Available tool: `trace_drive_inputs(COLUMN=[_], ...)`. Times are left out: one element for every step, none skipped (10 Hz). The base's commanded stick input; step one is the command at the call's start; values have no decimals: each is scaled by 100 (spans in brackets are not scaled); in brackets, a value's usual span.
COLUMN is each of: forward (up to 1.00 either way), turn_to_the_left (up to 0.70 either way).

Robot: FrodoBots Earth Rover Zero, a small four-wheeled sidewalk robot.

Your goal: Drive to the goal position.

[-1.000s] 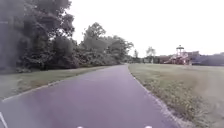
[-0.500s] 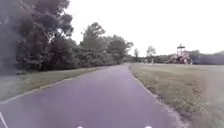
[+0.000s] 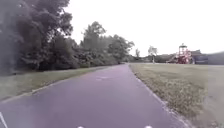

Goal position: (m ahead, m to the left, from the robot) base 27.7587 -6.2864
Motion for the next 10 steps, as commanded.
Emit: trace_drive_inputs(forward=[70,70,70,70,70,70,70,70,70,70], turn_to_the_left=[0,0,0,0,0,0,0,0,-2,-4])
